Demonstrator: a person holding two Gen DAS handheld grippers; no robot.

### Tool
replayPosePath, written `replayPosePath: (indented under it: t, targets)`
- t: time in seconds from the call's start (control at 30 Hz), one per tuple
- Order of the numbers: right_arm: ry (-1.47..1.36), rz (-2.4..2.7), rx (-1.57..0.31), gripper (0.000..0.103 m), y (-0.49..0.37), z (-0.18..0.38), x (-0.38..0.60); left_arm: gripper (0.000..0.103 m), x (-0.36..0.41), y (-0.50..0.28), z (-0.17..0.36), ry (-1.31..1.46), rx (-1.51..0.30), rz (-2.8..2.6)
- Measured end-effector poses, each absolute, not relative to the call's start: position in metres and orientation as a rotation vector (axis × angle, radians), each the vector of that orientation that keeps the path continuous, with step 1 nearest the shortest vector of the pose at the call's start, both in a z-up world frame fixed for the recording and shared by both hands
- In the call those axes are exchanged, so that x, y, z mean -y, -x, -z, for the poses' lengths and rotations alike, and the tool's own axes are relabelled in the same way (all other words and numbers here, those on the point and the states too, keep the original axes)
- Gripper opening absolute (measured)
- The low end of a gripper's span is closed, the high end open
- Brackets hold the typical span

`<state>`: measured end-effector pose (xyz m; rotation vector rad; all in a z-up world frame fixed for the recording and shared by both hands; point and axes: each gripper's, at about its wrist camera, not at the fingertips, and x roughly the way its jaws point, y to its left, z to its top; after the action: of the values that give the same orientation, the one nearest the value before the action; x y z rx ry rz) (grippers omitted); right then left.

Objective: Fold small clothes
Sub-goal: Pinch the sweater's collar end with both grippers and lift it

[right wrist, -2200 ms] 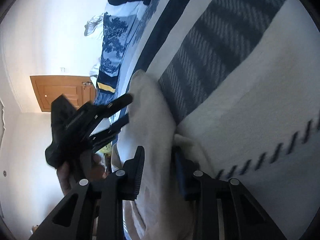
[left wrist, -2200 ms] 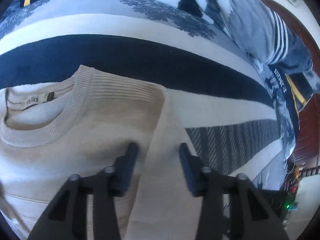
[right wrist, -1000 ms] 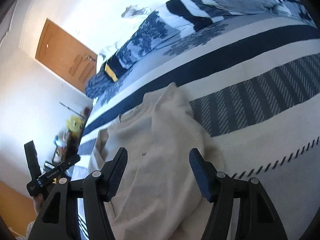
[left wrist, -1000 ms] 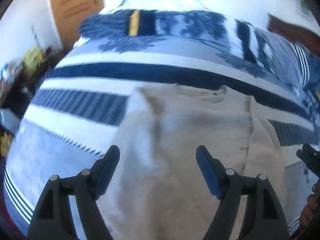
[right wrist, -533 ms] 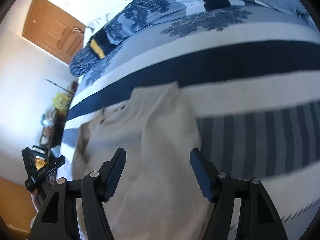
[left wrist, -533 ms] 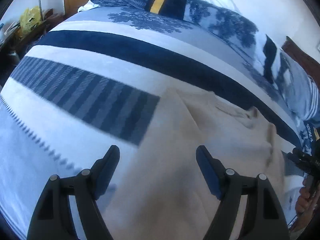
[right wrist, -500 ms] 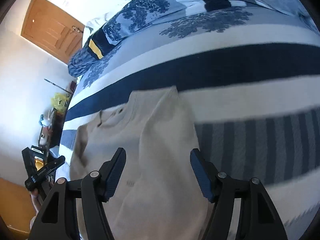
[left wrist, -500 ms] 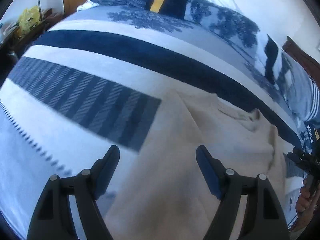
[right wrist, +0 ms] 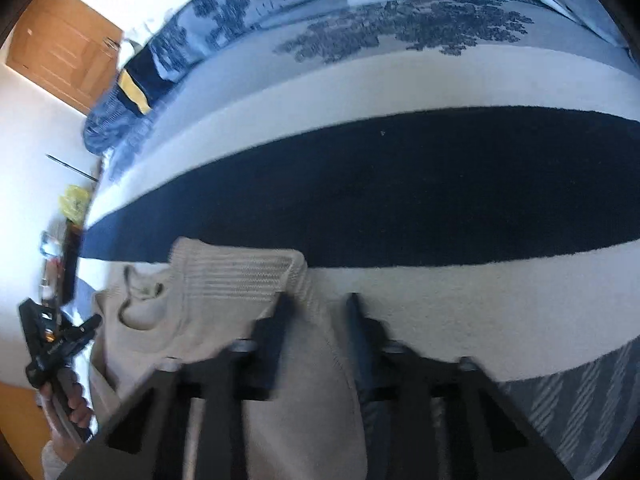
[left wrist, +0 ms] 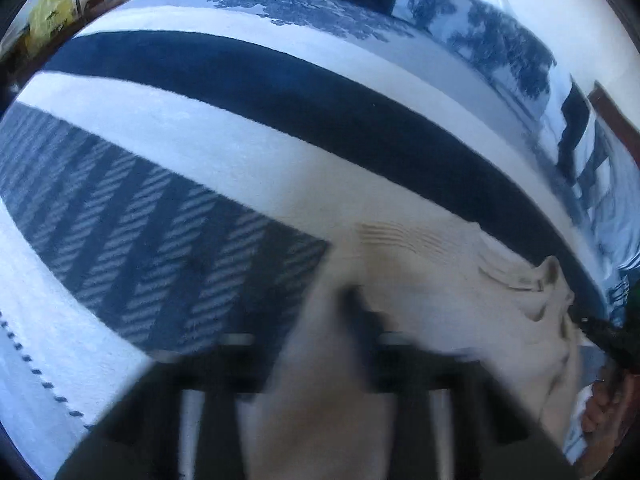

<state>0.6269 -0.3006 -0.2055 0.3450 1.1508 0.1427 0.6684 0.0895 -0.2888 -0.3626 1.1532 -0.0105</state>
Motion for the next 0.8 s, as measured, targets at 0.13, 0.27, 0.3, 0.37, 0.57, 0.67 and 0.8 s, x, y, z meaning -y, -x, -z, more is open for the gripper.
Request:
replayPosePath:
  t: [0.13,0.27,0.3,0.37,0.57,0.67,0.8]
  targets:
    - [-0.296,-0.127,-1.144,0.006,-0.619,0.192,0.292,0.007,-0.09,-0.657,0.266,0.372,-1.109,0.014]
    - [-0.31,-0.163,-1.047,0.004,-0.587,0.15,0.294,0.007,-0.083,-0.607,0.205,0.286,-0.979,0.082]
    - [-0.303,-0.179,-1.016,0.004,-0.57,0.134,0.294,0.007,-0.083,-0.586,0.187,0.269,-0.94,0.103]
    - [-0.267,-0.181,-0.963,0.004,-0.533,0.106,0.291,0.007,-0.082,-0.535,0.154,0.232,-0.877,0.136]
    - [-0.246,-0.181,-0.852,0.004,-0.38,0.048,0.291,0.007,-0.084,-0.385,0.112,0.22,-0.823,0.2]
    - [-0.325,-0.188,-0.816,0.004,-0.298,0.049,0.298,0.007,-0.078,-0.316,0.123,0.194,-0.832,0.206]
    - [-0.454,-0.123,-0.848,0.004,-0.218,0.103,0.305,0.007,-0.071,-0.257,0.189,0.257,-0.915,0.214]
